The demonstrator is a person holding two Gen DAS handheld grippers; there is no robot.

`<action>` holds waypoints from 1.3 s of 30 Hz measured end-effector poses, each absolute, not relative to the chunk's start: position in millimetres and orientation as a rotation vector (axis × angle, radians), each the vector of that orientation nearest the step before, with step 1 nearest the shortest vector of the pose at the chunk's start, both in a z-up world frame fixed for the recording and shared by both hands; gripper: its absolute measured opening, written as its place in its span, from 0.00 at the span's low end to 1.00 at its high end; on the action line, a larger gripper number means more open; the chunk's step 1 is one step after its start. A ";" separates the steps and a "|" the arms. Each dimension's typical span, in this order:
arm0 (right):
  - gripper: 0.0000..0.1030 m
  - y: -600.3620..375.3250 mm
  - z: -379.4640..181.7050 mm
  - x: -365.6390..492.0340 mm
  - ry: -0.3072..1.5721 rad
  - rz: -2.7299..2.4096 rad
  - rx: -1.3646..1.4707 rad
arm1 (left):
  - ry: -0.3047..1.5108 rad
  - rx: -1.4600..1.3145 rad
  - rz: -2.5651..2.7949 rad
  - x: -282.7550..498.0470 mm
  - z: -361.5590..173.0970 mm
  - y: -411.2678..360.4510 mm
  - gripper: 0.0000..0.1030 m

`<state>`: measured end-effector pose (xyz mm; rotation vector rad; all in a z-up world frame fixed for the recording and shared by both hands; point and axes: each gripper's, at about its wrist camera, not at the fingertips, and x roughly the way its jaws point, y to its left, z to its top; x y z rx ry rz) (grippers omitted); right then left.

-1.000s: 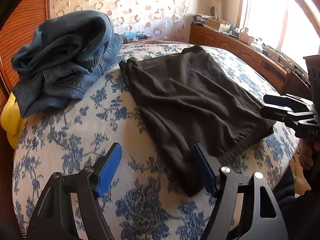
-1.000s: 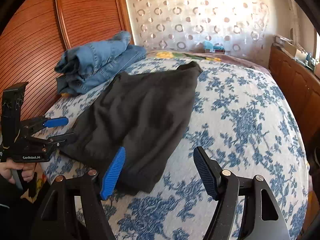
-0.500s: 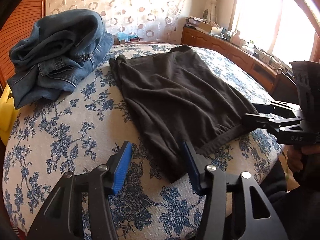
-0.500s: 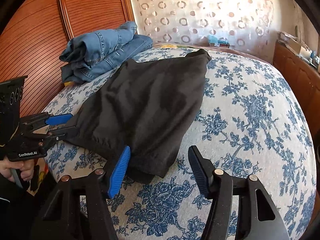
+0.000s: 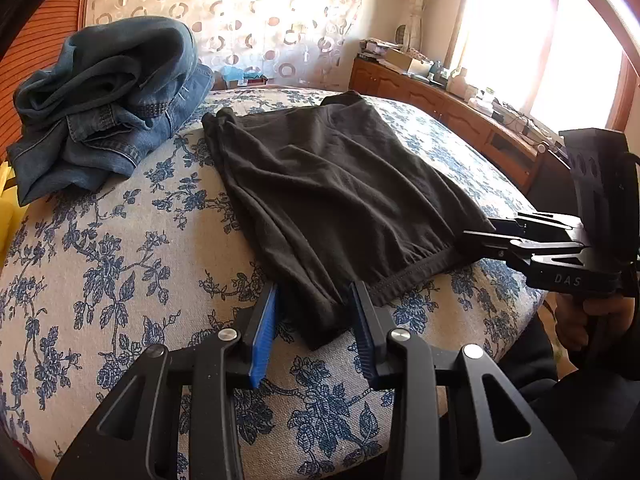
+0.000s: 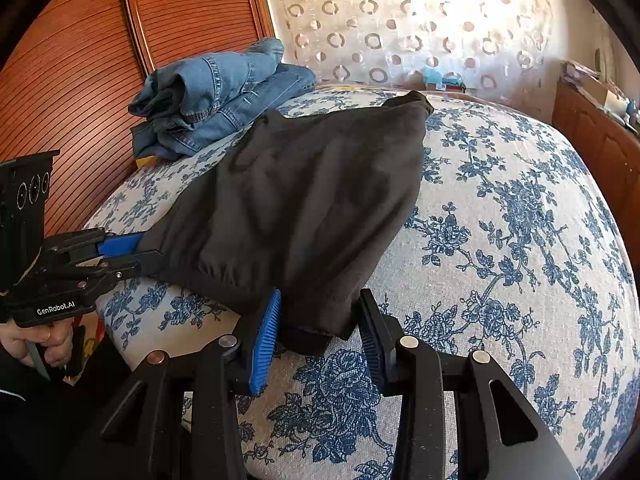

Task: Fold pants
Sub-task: 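Grasp the shorts edge with the right gripper while the left gripper grasps beside it, then lift the held shorts edge with both grippers and fold it over the shorts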

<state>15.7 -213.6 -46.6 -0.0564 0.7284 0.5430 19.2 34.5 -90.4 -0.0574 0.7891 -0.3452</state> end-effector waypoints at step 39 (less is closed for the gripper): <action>0.12 -239.9 13.2 -40.9 0.609 0.658 -0.019 | 0.672 -0.106 -0.423 -23.6 -34.9 42.4 0.13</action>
